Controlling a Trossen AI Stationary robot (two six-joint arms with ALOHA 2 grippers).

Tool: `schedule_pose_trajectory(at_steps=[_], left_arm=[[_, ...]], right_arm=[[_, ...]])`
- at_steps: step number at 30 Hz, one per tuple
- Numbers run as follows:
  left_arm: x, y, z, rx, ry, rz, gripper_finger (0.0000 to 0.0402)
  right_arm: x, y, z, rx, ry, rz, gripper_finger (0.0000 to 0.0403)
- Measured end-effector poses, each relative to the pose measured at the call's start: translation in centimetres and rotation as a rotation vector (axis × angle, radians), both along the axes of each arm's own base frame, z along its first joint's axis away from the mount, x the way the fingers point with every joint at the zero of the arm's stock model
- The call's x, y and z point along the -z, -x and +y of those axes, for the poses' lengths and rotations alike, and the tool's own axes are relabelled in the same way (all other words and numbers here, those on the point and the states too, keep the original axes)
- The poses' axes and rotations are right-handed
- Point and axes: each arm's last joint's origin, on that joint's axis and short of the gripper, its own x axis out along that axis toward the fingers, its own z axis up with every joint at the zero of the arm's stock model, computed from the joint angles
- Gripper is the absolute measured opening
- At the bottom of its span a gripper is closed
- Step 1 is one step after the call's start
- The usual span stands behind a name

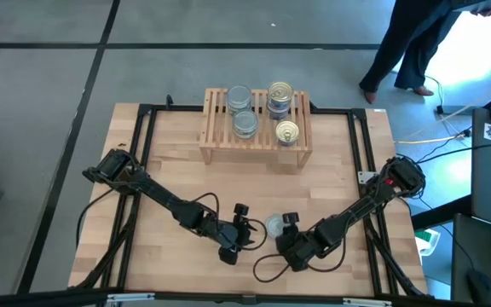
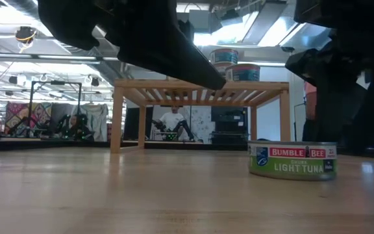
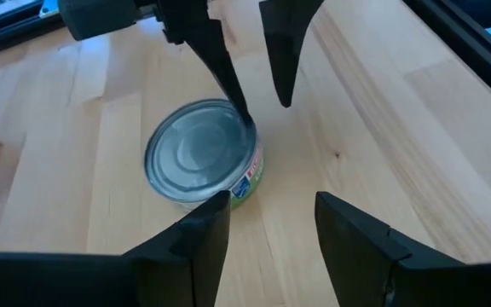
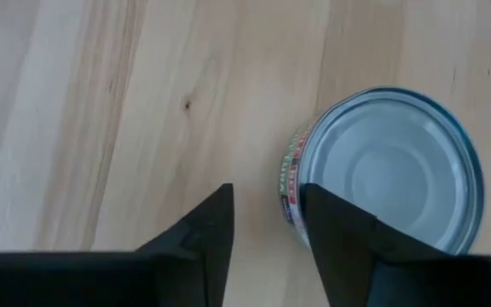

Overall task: Stack canned seafood by type on shelf
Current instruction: Stack the green white tuna can on top of the green white tuna can on the shelf

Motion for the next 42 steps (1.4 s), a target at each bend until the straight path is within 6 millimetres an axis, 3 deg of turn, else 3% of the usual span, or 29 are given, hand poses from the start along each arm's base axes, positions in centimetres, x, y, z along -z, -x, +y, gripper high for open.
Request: schedule_pose_trajectory(at_steps=[16,42], left_arm=[[0.0,0.0,0.0,0.002,-0.002,-0.001,0.0169],[0.0,0.0,0.0,0.000,0.002,0.000,0.0168]], right_arm=[[-1.2,0.3,-0.3,-0.007,0.111,0.073,0.0159],[-0.6,0.3,-0.2,-0.017,0.112,0.108,0.0159]])
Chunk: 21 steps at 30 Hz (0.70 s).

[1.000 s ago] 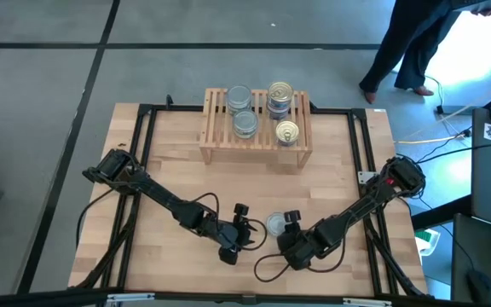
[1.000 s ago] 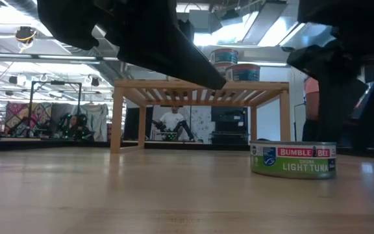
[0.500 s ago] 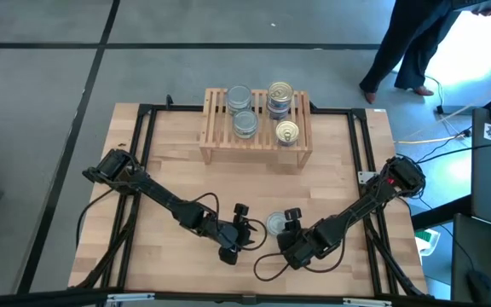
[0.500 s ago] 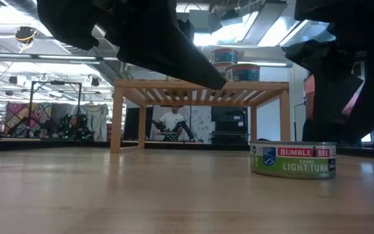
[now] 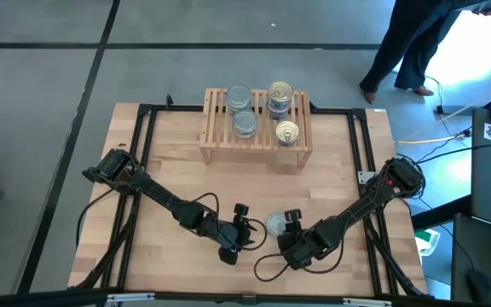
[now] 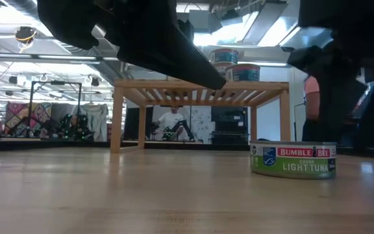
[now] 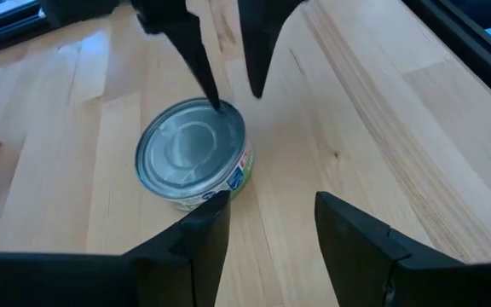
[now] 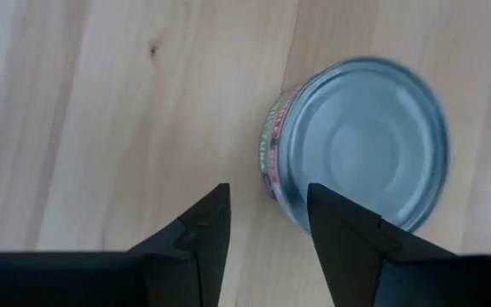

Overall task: Stack canned seafood by type on shelf
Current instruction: Stack the green white tuna can on top of the green white tuna can on the shelf

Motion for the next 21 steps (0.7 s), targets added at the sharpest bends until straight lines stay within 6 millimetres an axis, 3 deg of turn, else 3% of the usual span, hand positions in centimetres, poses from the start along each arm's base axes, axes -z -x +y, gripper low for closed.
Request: schedule_pose_trajectory(at_steps=[6,13,21], left_arm=[[0.0,0.0,0.0,0.000,0.001,0.000,0.0168],[0.0,0.0,0.0,0.000,0.001,0.000,0.0168],[0.0,0.0,0.0,-0.001,0.001,0.000,0.0168]], right_arm=[[1.5,-0.3,0.2,-0.040,0.072,0.031,0.0159],[1.8,-0.3,-0.1,-0.030,0.142,0.003,0.0157],[1.8,-0.3,-0.2,-0.039,0.166,-0.001,0.0097]])
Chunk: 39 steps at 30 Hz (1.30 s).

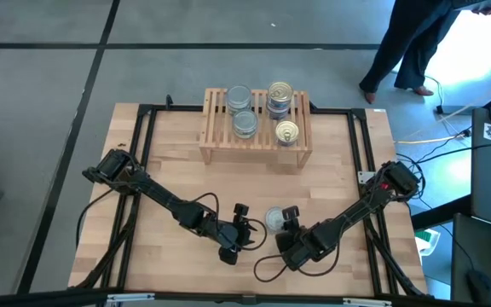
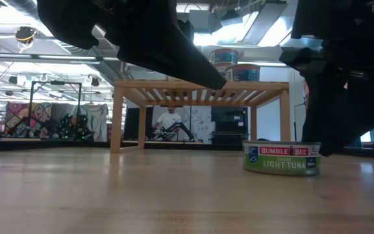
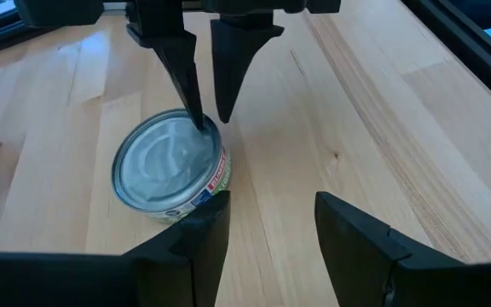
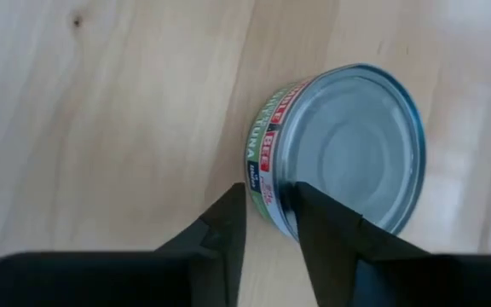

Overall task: Stack canned seafood by type on shelf
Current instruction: Stack the green white tuna can on top of the green white tuna can on the shelf

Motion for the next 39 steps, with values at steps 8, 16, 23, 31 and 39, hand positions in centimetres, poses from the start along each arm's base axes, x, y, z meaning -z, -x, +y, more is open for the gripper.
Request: schedule_pose_trajectory(at_steps=[8,16,23,31,39], left_arm=[[0.00,0.00,0.00,0.000,0.000,0.000,0.0168],[0.00,0.00,0.00,0.000,0.000,0.000,0.0168],[0.00,0.00,0.00,0.000,0.000,0.000,0.0168],[-0.01,0.00,0.00,0.000,0.000,-0.001,0.0168],[-0.02,0.02,-0.08,0.033,-0.041,-0.003,0.0169]], right_arm=[[0.01,0.02,-0.06,0.001,0.005,0.003,0.0057],[0.04,0.06,-0.06,0.000,0.004,0.008,0.0009],[0.08,0.07,-0.05,0.000,-0.001,0.011,0.0005],[0.11,0.06,-0.03,0.000,-0.002,0.010,0.0002],[0.11,-0.03,0.05,-0.001,-0.011,0.000,0.0001]])
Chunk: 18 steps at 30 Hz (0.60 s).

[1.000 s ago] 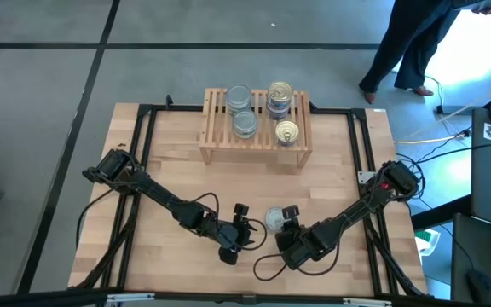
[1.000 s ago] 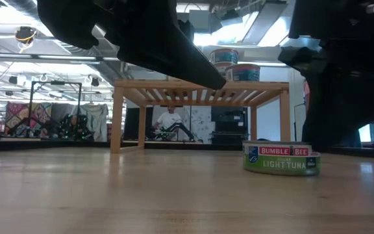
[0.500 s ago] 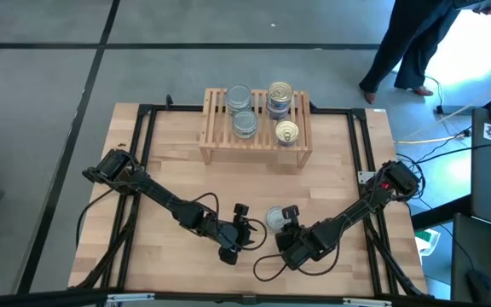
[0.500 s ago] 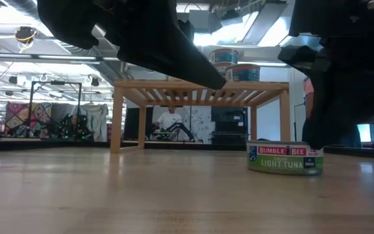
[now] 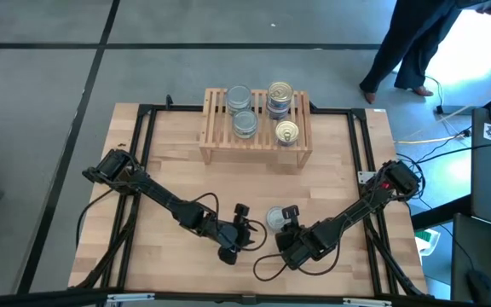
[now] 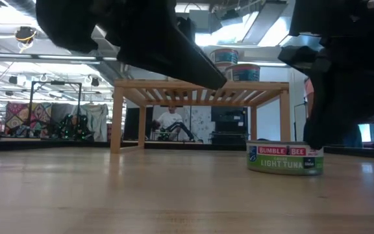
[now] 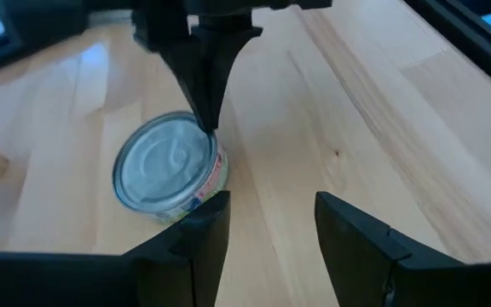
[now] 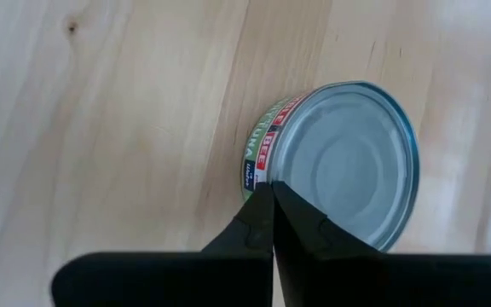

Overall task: Stack canned seafood by type on shelf
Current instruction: Stack the green white tuna can on top of the green white tuna can on the shelf

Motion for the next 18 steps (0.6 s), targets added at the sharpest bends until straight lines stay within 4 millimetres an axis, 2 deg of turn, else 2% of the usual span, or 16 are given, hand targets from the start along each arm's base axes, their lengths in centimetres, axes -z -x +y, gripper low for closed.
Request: schedule_pose_trajectory(at_steps=[4,10,18], left_arm=[[0.4,-0.3,-0.2,0.058,-0.071,-0.019,0.0169],[2.1,-0.7,-0.4,0.127,-0.174,-0.011,0.0169],[3.3,-0.9,-0.3,0.140,-0.212,0.016,0.0169]], right_arm=[[-0.1,-0.3,0.3,0.000,-0.030,-0.036,0.0001],[-0.2,-0.7,0.6,-0.002,-0.071,-0.074,0.0001],[-1.1,-1.4,1.3,-0.015,-0.138,-0.082,0.0000]])
